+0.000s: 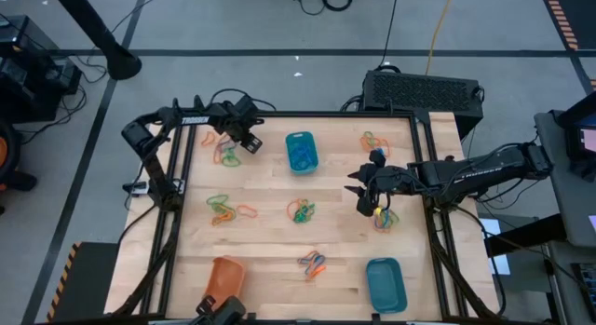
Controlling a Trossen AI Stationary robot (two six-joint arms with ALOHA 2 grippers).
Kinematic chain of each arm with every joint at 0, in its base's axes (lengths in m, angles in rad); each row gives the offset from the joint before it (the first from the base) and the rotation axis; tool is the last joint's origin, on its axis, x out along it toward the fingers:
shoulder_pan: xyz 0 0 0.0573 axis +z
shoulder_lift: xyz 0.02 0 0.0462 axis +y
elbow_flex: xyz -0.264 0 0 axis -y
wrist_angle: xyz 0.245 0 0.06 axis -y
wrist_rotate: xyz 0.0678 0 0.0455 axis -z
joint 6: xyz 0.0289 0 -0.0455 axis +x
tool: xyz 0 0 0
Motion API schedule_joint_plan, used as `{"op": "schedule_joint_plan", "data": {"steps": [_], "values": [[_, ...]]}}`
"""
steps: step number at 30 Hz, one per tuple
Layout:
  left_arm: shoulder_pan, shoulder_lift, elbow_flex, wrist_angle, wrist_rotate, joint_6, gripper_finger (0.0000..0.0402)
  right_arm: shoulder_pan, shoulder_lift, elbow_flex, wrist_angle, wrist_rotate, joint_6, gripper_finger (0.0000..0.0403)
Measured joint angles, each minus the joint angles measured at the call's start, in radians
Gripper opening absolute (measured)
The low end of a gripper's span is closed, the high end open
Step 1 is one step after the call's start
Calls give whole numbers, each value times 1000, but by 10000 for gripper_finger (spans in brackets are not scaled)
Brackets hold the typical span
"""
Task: Sort rubber bands into baskets
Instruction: Put the blue rubber band into the top blue bin
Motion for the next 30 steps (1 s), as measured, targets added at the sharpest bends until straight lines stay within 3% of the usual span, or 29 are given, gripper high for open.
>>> {"op": "schedule_joint_plan", "data": {"steps": [7, 15, 27, 30], "values": [[0, 0, 0, -4, 0, 1, 111, 0, 0, 0, 0, 0, -3, 160], [0, 0, 5, -16, 2, 2, 9, 0, 0, 0, 0, 0, 0, 160], [-34, -9, 149, -175, 0, 1, 3, 0, 0, 0, -1, -4, 31, 160], [-59, -46, 169, -185, 67, 0, 2, 0, 0, 0, -1, -4, 31, 160]]}}
